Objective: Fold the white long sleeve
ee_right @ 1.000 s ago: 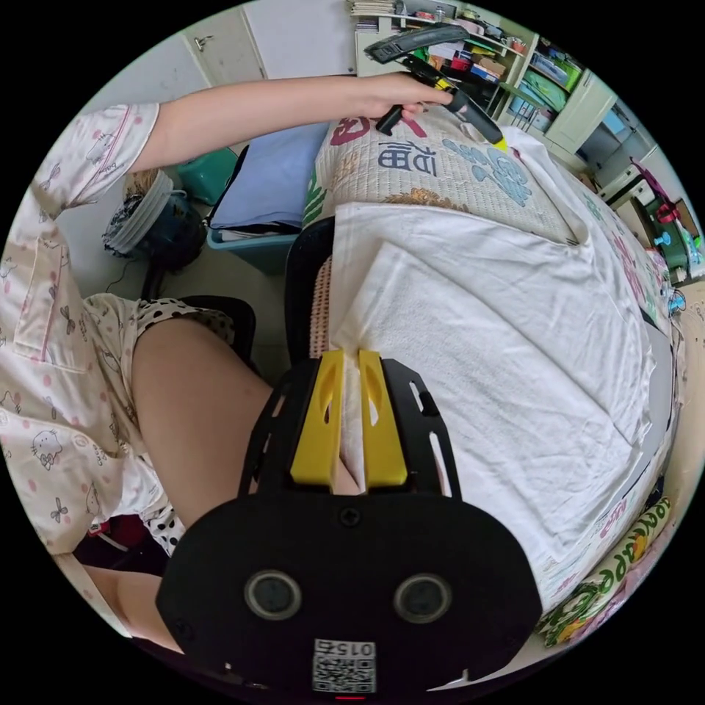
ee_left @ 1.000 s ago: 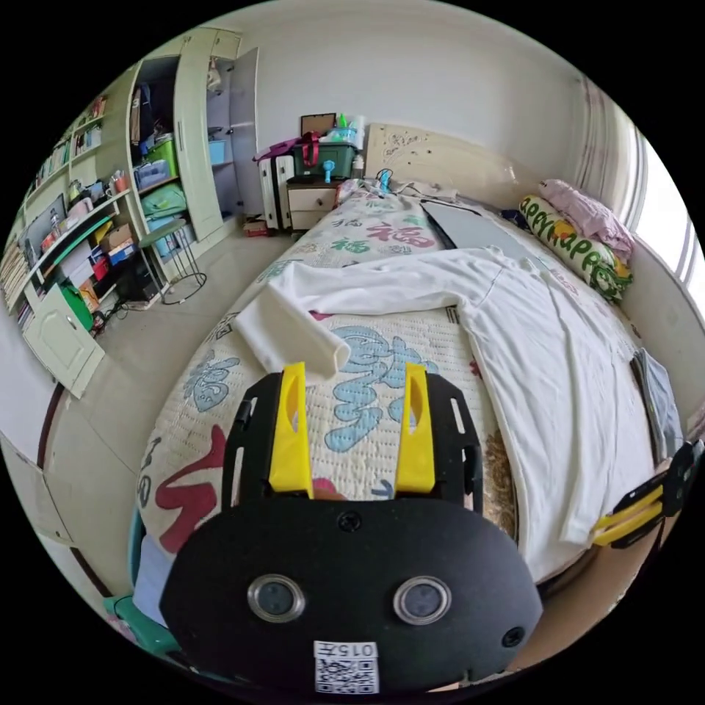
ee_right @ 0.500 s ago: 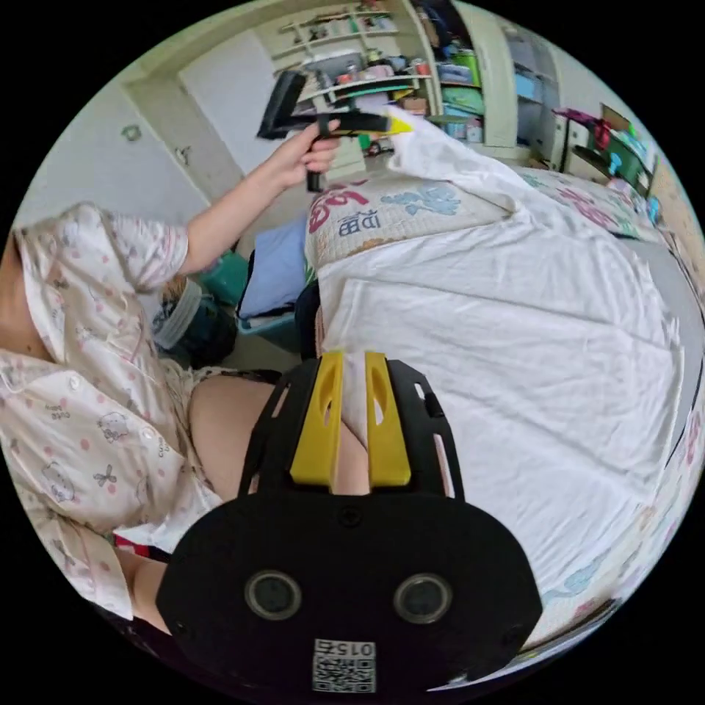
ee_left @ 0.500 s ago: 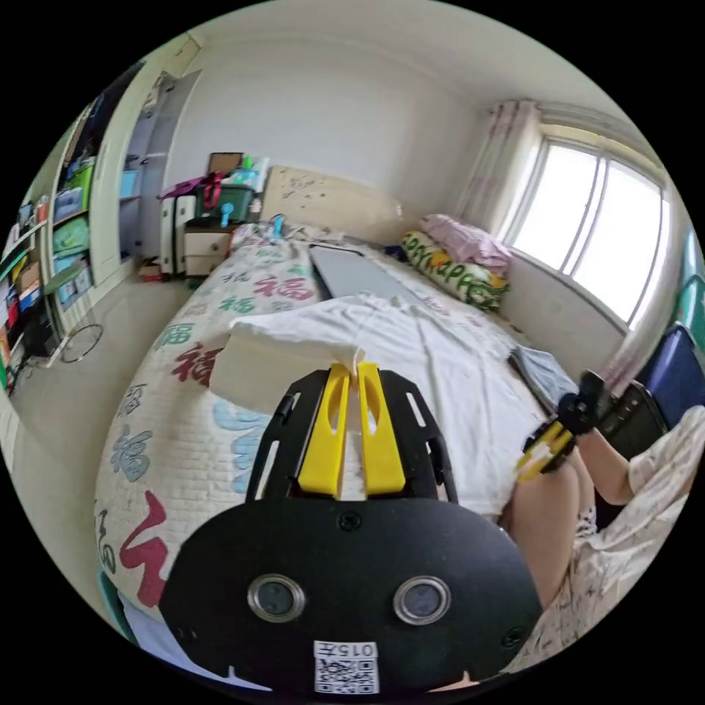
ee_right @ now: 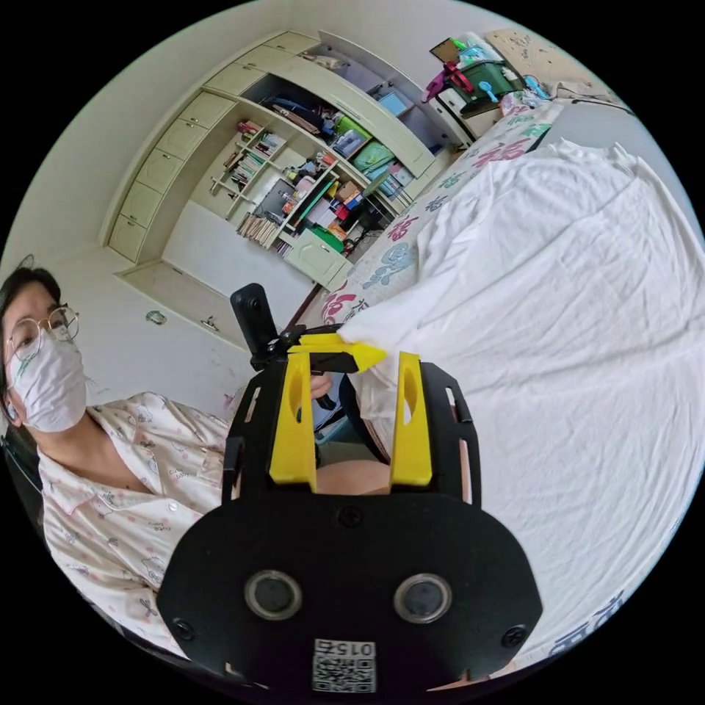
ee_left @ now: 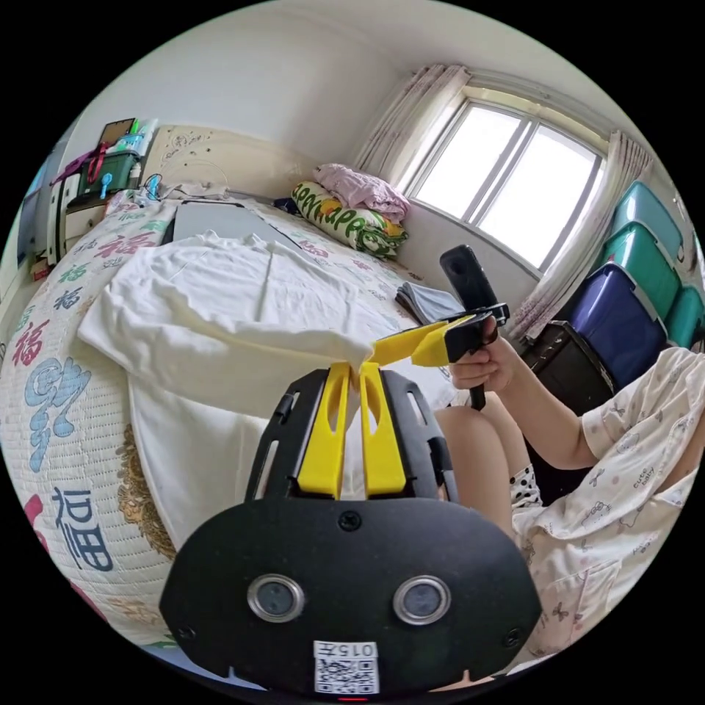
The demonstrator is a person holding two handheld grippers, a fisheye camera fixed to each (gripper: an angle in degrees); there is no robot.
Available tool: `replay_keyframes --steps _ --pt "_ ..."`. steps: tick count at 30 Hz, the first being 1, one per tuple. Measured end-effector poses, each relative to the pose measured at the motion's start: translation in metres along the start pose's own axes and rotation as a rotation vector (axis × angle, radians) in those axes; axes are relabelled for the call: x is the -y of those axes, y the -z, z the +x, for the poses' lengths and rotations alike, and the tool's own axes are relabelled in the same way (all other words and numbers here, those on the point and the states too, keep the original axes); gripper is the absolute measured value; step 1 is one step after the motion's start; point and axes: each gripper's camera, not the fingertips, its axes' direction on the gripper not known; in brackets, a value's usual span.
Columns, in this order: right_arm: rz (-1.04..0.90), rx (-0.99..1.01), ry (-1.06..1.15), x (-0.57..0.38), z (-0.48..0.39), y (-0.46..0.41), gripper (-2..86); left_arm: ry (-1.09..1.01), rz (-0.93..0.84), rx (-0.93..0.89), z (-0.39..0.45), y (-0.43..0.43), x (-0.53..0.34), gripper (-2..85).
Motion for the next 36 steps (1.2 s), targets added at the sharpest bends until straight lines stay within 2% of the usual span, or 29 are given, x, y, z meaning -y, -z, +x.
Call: replay_keyframes --steps 9,12,16,18,20,26,31,36 --pt "-0.090 0.104 -0.152 0.153 -0.040 0.009 14.7 -0.070 -0.063 0.155 0.044 -0.039 -0.002 4.9" --pt "-0.072 0.076 -0.254 0.195 -0.048 0.017 8.1 -0.138 -0.072 0.193 0.060 -0.042 -0.004 6.0" --pt "0.040 0.125 -0.282 0.239 -0.073 0.043 4.1 -0.137 -0.079 0.103 0.049 -0.025 -0.014 4.9" --pt "0.117 0.151 -0.288 0.251 -0.085 0.066 3.7 -0.106 -0.053 0.044 0.032 -0.004 -0.025 4.3" --pt "0.206 0.173 -0.282 0.259 -0.106 0.101 3.3 -0.086 -0.038 0.071 0.017 0.014 -0.034 4.4" --pt "0.325 0.075 -0.326 0.261 -0.161 0.164 3.0 0.002 0.029 0.353 -0.061 0.070 -0.044 6.1" --pt "0.311 0.026 -0.357 0.283 -0.198 0.152 3.0 0.029 -0.052 0.615 -0.171 0.068 -0.015 6.8" --pt "0.314 0.013 -0.390 0.314 -0.219 0.125 2.8 -0.018 -0.077 0.561 -0.222 0.041 0.021 8.3"
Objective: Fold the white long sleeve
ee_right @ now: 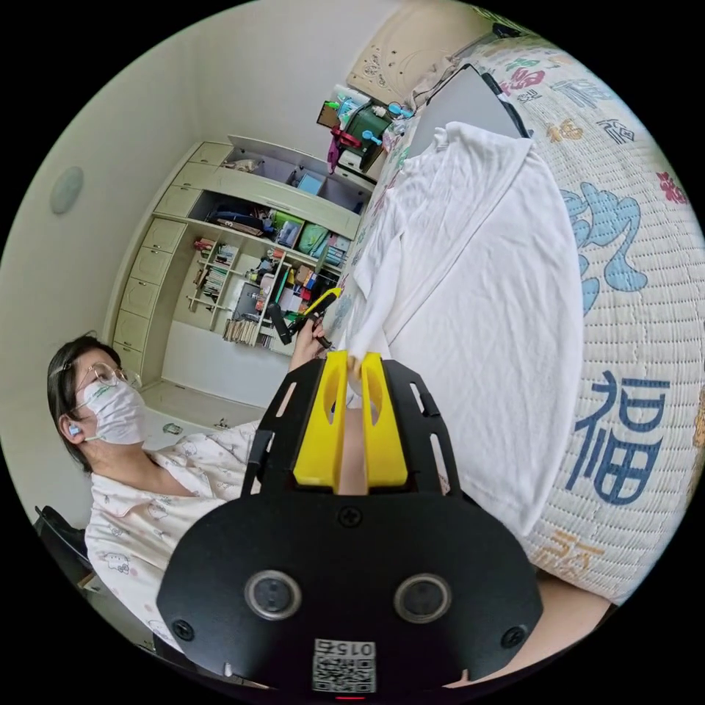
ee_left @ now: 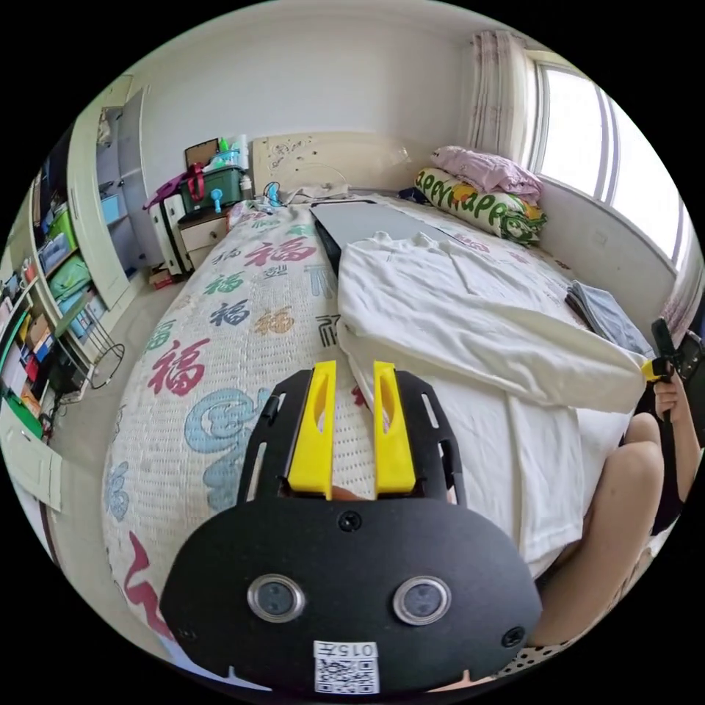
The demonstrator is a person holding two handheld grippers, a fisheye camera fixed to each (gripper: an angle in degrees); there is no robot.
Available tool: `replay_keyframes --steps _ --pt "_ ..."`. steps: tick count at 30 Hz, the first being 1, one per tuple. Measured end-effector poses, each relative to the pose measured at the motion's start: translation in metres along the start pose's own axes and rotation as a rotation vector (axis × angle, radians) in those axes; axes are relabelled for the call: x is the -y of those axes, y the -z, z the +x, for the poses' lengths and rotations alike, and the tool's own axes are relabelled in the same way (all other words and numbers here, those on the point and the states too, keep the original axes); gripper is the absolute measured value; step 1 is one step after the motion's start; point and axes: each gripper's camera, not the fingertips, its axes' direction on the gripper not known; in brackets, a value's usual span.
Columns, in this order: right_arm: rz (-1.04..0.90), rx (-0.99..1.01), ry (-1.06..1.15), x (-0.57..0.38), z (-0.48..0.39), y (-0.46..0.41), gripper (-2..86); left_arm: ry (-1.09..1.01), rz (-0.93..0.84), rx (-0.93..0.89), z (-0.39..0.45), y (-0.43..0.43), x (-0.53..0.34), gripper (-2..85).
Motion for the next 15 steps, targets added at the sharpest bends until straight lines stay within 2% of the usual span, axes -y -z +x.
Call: replay_keyframes --steps 5,12,15 --pt "0.030 -0.016 -0.038 0.020 -0.026 -0.024 2.3 -0.080 -0.122 0.044 -0.010 -0.059 0.026 9.1" --pt "0.063 -0.066 -0.072 0.036 -0.050 -0.056 0.9 -0.200 -0.124 0.146 -0.004 -0.095 0.029 8.8" --pt "0.052 -0.172 -0.058 0.040 -0.063 -0.079 0.5 -0.247 -0.126 0.126 -0.004 -0.101 0.022 7.7"
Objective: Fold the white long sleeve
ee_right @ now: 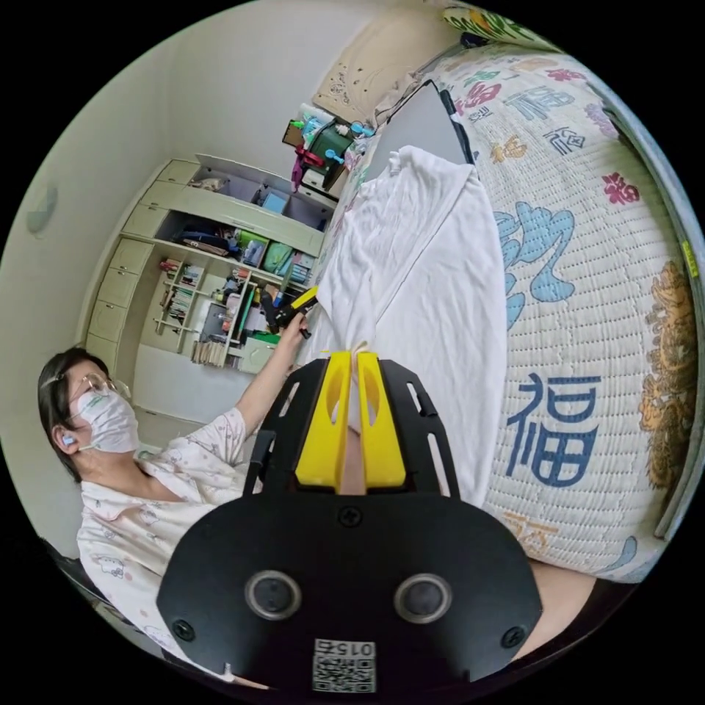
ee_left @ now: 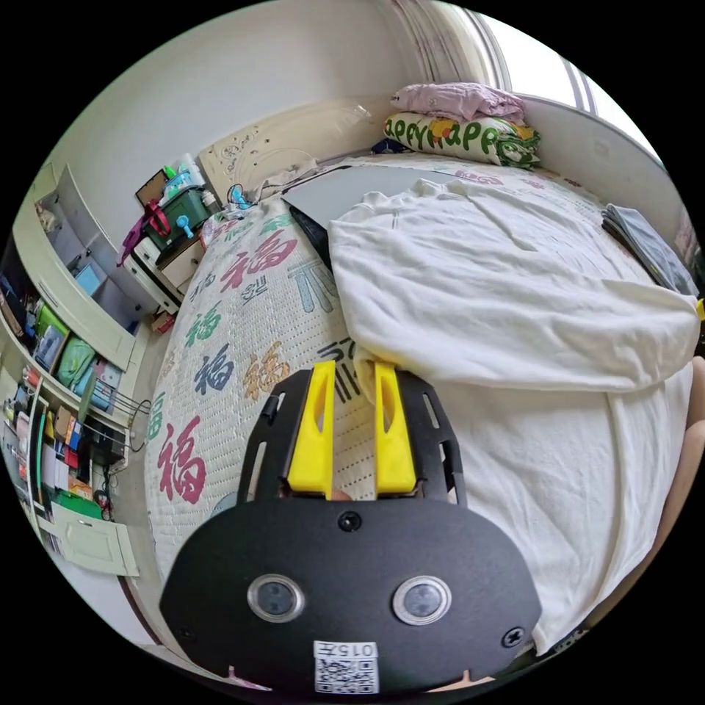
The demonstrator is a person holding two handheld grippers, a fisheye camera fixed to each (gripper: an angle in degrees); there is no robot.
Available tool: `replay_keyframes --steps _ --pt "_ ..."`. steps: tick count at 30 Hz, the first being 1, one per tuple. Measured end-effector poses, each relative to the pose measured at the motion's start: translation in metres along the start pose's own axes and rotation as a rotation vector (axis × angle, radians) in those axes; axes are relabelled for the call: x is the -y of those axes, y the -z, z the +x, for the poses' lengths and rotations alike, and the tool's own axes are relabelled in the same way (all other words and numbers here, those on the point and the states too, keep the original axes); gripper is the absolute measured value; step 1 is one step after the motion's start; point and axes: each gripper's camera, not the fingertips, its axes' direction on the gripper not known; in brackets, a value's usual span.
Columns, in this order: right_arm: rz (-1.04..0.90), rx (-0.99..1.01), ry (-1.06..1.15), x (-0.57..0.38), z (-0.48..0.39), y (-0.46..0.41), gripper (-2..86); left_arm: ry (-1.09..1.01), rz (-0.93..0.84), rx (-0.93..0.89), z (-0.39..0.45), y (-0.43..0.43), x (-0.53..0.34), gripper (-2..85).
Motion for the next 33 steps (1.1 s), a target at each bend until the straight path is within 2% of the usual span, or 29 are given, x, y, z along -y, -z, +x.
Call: replay_keyframes --steps 2,4,9,14,22,28,31,33 --pt "-0.014 -0.133 0.058 -0.002 -0.024 -0.026 0.4 0.001 0.006 -0.012 -0.002 0.000 -0.007 6.6" --pt "-0.015 -0.183 0.075 -0.005 -0.034 -0.041 0.4 0.010 0.025 -0.024 -0.005 0.001 -0.019 4.6" --pt "0.015 -0.092 -0.011 -0.017 -0.024 -0.060 0.3 0.074 0.132 -0.037 -0.019 0.020 -0.053 2.1" --pt "-0.029 -0.194 -0.048 -0.041 -0.021 -0.094 0.2 0.177 0.237 -0.121 -0.045 0.034 -0.094 1.6" --pt "-0.069 -0.242 -0.078 -0.069 -0.013 -0.133 0.4 0.177 0.103 -0.133 -0.032 0.008 -0.097 1.5" --pt "-0.111 -0.362 -0.016 -0.097 -0.022 -0.150 1.1 0.198 0.038 -0.197 -0.017 -0.003 -0.101 2.2" --pt "-0.097 -0.363 -0.015 -0.117 -0.019 -0.139 2.3 0.237 0.047 -0.217 -0.009 0.007 -0.109 2.9" --pt "-0.061 -0.371 0.003 -0.133 -0.019 -0.122 3.3 0.283 0.124 -0.181 0.009 0.039 -0.128 4.1"
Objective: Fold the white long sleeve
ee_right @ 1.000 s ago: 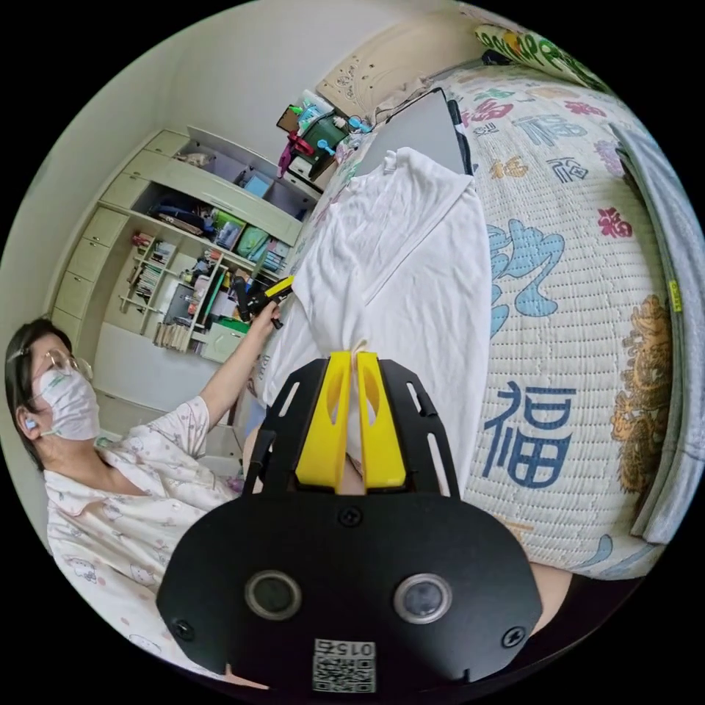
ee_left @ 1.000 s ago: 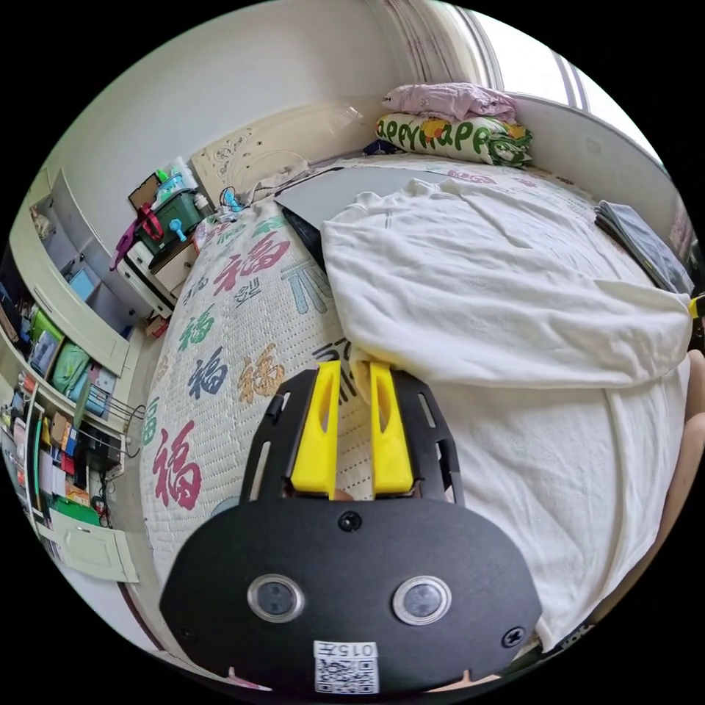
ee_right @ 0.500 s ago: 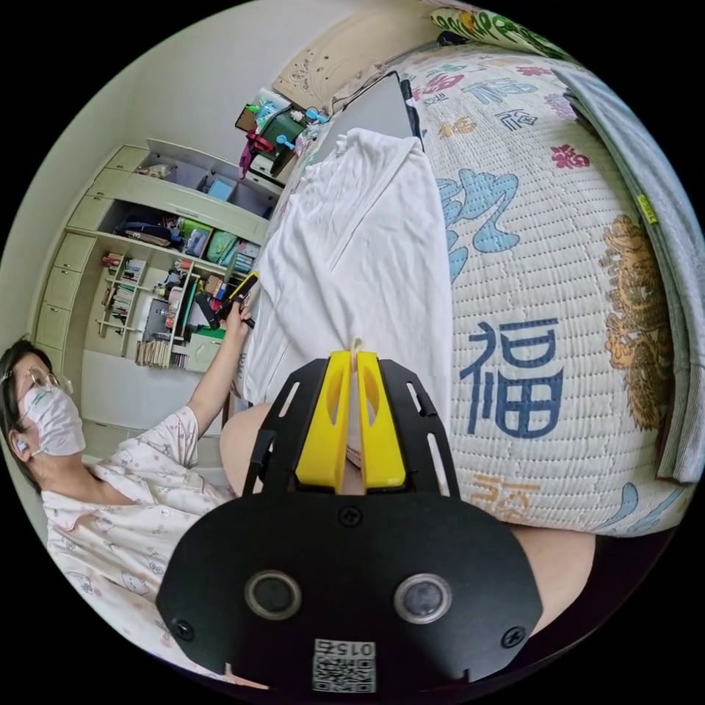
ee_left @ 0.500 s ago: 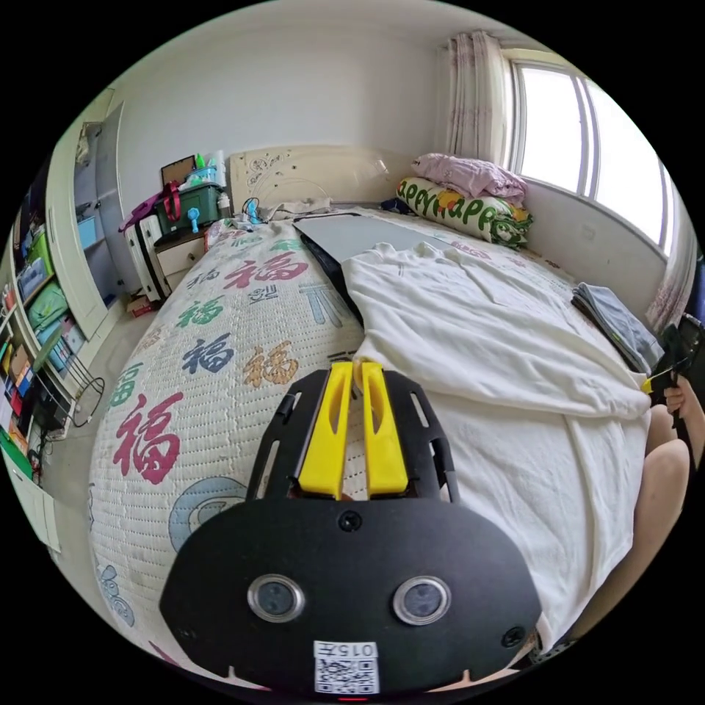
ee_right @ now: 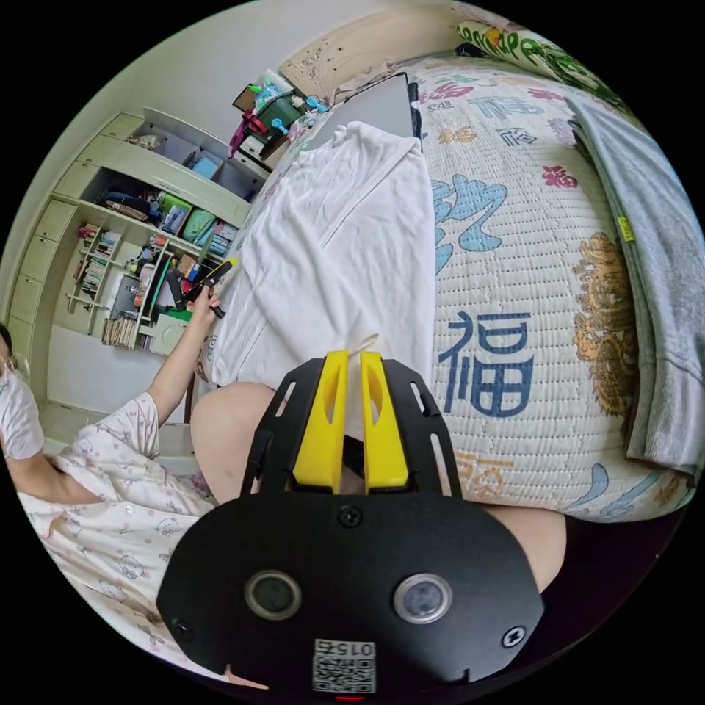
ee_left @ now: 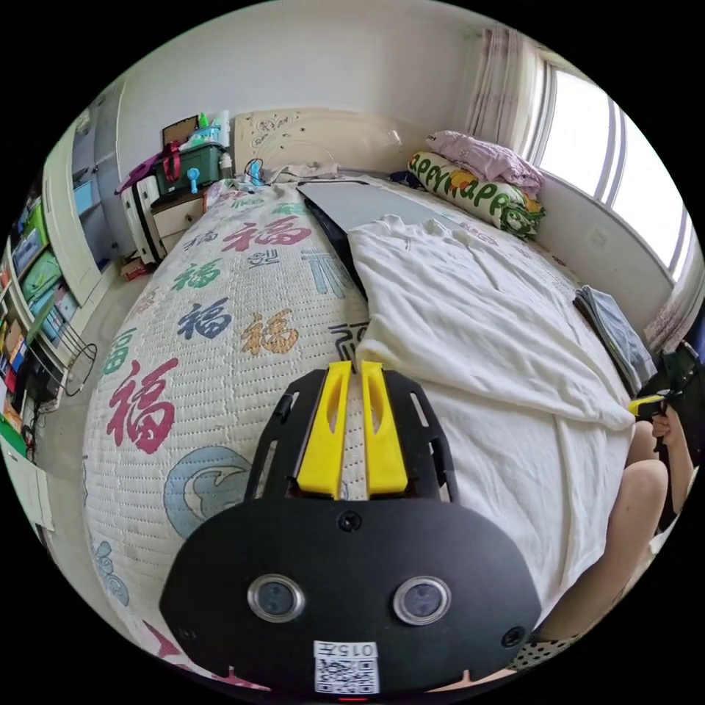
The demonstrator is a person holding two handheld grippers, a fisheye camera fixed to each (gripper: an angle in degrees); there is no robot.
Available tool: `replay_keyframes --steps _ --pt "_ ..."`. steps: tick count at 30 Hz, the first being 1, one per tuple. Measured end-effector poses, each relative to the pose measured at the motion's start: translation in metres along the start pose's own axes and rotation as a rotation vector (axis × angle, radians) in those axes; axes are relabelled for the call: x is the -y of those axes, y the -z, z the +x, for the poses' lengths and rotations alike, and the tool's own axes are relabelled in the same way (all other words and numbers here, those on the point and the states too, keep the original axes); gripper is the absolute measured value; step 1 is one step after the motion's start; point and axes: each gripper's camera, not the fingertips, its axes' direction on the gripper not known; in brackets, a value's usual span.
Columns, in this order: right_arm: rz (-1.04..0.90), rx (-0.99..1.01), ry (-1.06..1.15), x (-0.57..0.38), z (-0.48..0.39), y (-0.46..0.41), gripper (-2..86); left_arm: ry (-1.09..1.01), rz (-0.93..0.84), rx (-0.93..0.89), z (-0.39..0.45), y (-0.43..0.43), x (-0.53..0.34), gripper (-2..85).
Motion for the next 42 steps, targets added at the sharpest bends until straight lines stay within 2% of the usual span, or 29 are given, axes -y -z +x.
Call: replay_keyframes --steps 2,4,6,8,11,13,15,19,21,25,30,37,42 --pt "0.056 0.018 0.027 -0.019 0.011 0.021 4.6 0.001 0.058 0.018 0.027 0.029 -0.017 6.2" --pt "0.086 0.038 0.055 -0.027 0.018 0.032 5.5 -0.066 0.102 -0.039 0.072 0.057 -0.032 7.2" --pt "0.099 0.054 0.086 -0.030 0.022 0.035 6.3 -0.219 0.120 -0.210 0.160 0.082 -0.044 7.2" --pt "0.078 0.068 0.117 -0.028 0.027 0.026 7.1 -0.366 0.112 -0.278 0.240 0.089 -0.051 7.0" --pt "0.004 0.077 0.137 -0.030 0.034 0.006 6.1 -0.602 0.083 -0.303 0.377 0.074 -0.065 7.0" --pt "-0.023 0.060 0.146 -0.037 0.034 0.000 3.0 -0.773 0.012 -0.405 0.468 0.047 -0.074 7.1" --pt "-0.011 0.014 0.172 -0.045 0.032 0.005 1.0 -0.828 -0.041 -0.463 0.518 0.026 -0.076 7.2" --pt "0.145 -0.058 0.134 -0.057 0.056 0.049 0.3 -0.866 -0.074 -0.496 0.597 -0.008 -0.081 7.4" --pt "0.163 -0.017 0.152 -0.064 0.069 0.063 0.8 -0.885 -0.097 -0.498 0.625 -0.021 -0.084 7.5" --pt "0.006 0.063 0.217 -0.081 0.097 0.055 5.7 -0.964 -0.140 -0.488 0.683 -0.051 -0.100 7.6" --pt "0.048 0.035 0.258 -0.107 0.124 0.074 0.9 -0.975 -0.235 -0.450 0.725 -0.103 -0.109 6.8" --pt "0.116 0.049 0.253 -0.112 0.171 0.125 -0.1 -0.791 -0.320 -0.541 0.725 -0.162 -0.086 5.8" --pt "0.099 0.189 0.280 -0.132 0.208 0.142 2.4 -0.751 -0.318 -0.530 0.724 -0.190 -0.095 4.6"
